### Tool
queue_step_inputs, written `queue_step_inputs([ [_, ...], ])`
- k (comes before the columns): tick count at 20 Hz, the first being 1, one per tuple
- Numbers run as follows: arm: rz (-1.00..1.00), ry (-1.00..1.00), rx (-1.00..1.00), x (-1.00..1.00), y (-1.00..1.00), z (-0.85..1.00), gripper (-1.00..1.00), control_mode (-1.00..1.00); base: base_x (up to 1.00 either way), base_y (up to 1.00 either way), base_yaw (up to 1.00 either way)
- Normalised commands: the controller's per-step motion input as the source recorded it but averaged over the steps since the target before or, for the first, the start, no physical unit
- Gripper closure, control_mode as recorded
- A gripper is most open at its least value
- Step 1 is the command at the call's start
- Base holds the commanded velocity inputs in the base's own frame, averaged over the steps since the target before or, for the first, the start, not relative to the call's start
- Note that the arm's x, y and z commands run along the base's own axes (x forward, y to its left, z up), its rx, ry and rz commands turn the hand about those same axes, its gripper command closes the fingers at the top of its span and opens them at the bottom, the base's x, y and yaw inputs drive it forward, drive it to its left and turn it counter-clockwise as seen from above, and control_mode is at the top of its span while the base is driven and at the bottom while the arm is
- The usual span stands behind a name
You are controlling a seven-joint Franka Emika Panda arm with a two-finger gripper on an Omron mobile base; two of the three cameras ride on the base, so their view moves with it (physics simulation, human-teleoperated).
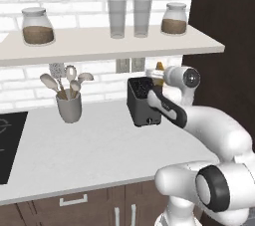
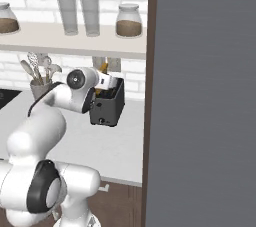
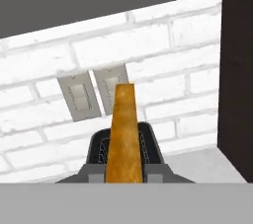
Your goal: Start the toaster. Once the lever pops up, take the bread to the plate on the dining counter.
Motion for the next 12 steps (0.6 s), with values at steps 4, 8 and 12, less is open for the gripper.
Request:
queue_step_inputs([
  [4,0.00,0.04,0.09,-1.00,0.00,0.33,1.00,-1.00,0.00,0.00,0.00],
  [8,0.00,0.00,0.08,-1.00,-0.02,0.73,1.00,-1.00,0.00,0.00,0.00],
  [12,0.00,0.06,0.11,-0.94,-0.06,0.86,1.00,-1.00,0.00,0.00,0.00],
])
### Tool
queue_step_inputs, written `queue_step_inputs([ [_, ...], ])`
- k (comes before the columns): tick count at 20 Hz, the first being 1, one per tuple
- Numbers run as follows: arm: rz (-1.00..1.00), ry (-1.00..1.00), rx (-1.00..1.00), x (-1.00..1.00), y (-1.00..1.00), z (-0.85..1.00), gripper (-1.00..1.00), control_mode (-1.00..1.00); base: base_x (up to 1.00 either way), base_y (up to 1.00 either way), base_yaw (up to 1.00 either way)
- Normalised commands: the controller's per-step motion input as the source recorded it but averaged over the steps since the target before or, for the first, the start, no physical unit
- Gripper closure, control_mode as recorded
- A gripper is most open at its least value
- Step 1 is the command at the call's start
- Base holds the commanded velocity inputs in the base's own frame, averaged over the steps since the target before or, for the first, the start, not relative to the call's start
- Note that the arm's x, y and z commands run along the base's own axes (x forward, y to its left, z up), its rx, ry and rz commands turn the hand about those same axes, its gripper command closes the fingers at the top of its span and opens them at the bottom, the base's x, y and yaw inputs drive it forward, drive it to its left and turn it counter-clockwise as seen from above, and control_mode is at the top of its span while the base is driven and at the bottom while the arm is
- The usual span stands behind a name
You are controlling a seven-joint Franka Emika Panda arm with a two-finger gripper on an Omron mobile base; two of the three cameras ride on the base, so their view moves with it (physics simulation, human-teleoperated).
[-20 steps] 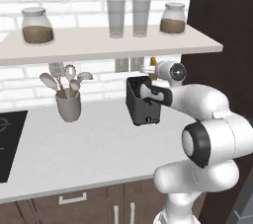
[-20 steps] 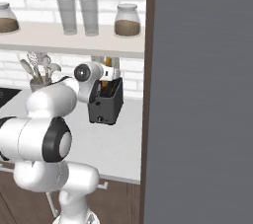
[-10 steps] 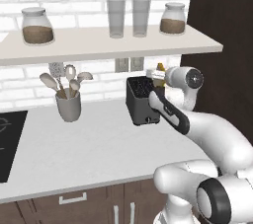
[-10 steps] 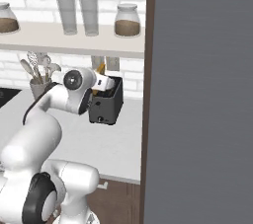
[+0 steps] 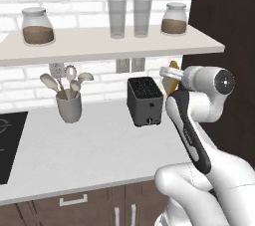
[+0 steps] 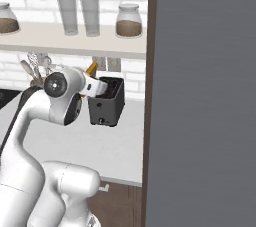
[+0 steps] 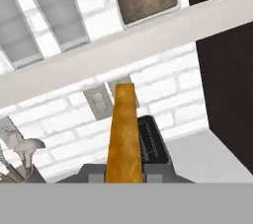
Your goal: Start the toaster. Once the lever pops up, take the bread to the plate on the dining counter.
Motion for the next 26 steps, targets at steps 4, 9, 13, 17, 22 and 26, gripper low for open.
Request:
queue_step_inputs([
  [4,0.02,0.28,0.06,-0.72,-0.03,0.94,1.00,-1.00,0.00,0.00,0.00],
  [9,0.03,0.28,0.01,-0.84,-0.08,0.70,1.00,-1.00,0.00,0.00,0.00],
  [13,0.04,0.17,-0.01,-0.99,-0.12,0.09,1.00,-1.00,0.00,0.00,0.00],
  [17,0.04,0.02,-0.05,-1.00,-0.10,-0.18,1.00,-1.00,0.00,0.00,0.00],
  [22,0.03,-0.11,-0.02,-0.97,-0.04,-0.30,1.00,-1.00,0.00,0.00,0.00],
  [26,0.00,-0.11,-0.06,-0.78,-0.03,-0.25,1.00,-1.00,0.00,0.00,0.00],
])
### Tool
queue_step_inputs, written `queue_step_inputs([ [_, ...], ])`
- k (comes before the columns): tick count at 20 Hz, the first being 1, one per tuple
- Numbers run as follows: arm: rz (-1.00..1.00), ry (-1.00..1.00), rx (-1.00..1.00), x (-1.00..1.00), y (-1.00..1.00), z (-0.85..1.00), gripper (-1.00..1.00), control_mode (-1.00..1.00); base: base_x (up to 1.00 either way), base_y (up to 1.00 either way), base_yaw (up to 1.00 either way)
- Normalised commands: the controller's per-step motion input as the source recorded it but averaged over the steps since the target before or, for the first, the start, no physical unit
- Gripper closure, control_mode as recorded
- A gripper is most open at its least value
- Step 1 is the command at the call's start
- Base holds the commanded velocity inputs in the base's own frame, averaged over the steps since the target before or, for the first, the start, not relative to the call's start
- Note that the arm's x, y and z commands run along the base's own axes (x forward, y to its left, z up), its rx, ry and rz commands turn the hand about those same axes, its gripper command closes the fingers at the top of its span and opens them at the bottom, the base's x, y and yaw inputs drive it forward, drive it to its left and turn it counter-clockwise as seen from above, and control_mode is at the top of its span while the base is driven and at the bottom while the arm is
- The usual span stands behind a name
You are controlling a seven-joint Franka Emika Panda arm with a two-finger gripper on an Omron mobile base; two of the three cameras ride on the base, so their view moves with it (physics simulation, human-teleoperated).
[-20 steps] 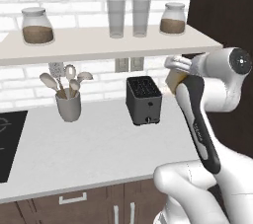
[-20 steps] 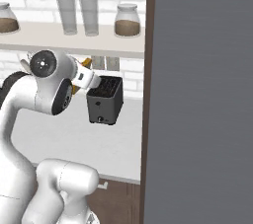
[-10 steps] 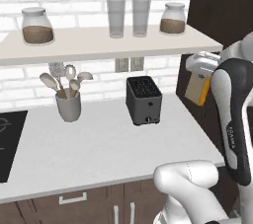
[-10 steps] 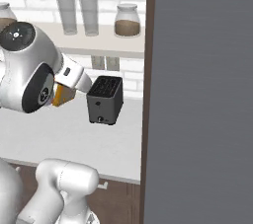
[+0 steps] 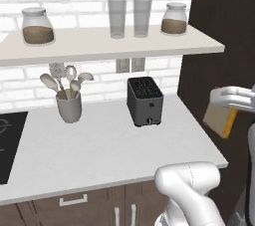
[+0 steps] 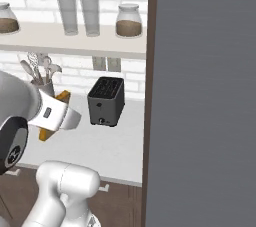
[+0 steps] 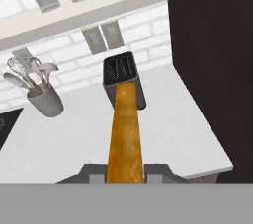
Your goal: Start the toaster. Once the lever pops up, take the bread to the plate on the dining counter.
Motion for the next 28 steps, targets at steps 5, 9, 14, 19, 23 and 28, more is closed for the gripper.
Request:
queue_step_inputs([
  [5,0.00,0.00,-0.03,-0.31,0.00,-0.06,1.00,-1.00,0.00,0.00,0.00],
  [9,0.00,0.00,0.00,0.00,0.00,0.00,1.00,1.00,-0.95,0.06,-0.02],
  [14,0.00,0.00,0.00,0.00,0.00,0.00,1.00,1.00,-0.87,0.33,-0.10],
  [19,0.00,0.00,0.00,0.00,0.00,0.00,1.00,1.00,-0.04,0.33,-0.64],
  [23,0.00,0.00,0.00,0.00,0.00,0.00,1.00,1.00,0.00,0.11,-0.91],
  [28,0.00,0.00,0.00,0.00,0.00,0.00,1.00,1.00,-0.17,0.06,-0.87],
])
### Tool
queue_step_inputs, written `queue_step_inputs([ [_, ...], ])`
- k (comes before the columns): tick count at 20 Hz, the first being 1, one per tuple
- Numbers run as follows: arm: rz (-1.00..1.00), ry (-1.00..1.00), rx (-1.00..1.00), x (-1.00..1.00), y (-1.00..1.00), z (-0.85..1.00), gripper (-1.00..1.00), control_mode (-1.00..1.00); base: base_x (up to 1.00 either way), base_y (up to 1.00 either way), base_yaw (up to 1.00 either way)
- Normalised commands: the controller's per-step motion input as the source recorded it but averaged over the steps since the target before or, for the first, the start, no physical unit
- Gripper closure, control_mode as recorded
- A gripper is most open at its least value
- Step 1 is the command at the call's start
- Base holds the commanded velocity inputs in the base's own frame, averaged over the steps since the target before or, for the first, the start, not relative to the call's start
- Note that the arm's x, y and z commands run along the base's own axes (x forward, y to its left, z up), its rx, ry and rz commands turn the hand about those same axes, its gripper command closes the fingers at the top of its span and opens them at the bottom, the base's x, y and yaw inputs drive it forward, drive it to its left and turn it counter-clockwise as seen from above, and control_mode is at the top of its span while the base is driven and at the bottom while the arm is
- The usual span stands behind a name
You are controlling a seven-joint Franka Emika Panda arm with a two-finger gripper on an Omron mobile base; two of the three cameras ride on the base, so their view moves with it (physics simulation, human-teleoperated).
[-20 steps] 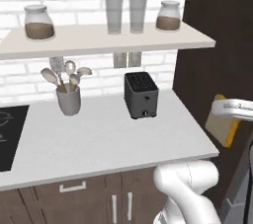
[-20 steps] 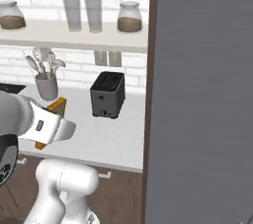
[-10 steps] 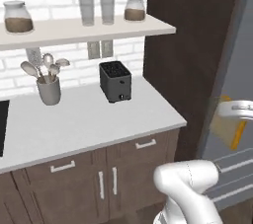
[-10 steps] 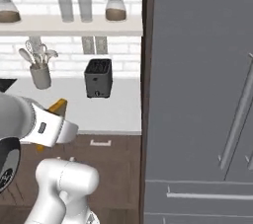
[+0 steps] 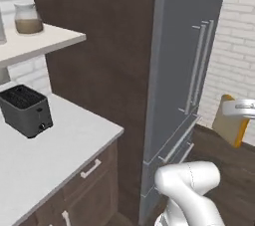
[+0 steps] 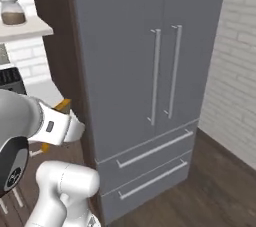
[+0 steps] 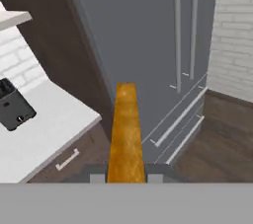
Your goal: Start the toaster. Once the lever pops up, take the bread to the plate on the dining counter.
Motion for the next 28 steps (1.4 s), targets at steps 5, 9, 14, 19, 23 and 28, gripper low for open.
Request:
queue_step_inputs([
  [5,0.00,0.00,0.00,0.00,0.00,0.00,1.00,1.00,-0.23,0.00,-0.84],
  [9,0.00,0.00,0.00,0.00,0.00,0.00,1.00,1.00,0.01,-0.10,-0.81],
  [14,0.00,0.00,0.00,0.00,0.00,0.00,1.00,1.00,0.41,-0.18,-0.67],
  [19,0.00,0.00,0.00,0.00,0.00,0.00,1.00,1.00,0.73,-0.13,-0.57],
  [23,0.00,0.00,0.00,0.00,0.00,0.00,1.00,1.00,1.00,-0.11,-0.40],
  [28,0.00,0.00,0.00,0.00,0.00,0.00,1.00,1.00,1.00,-0.14,-0.36],
])
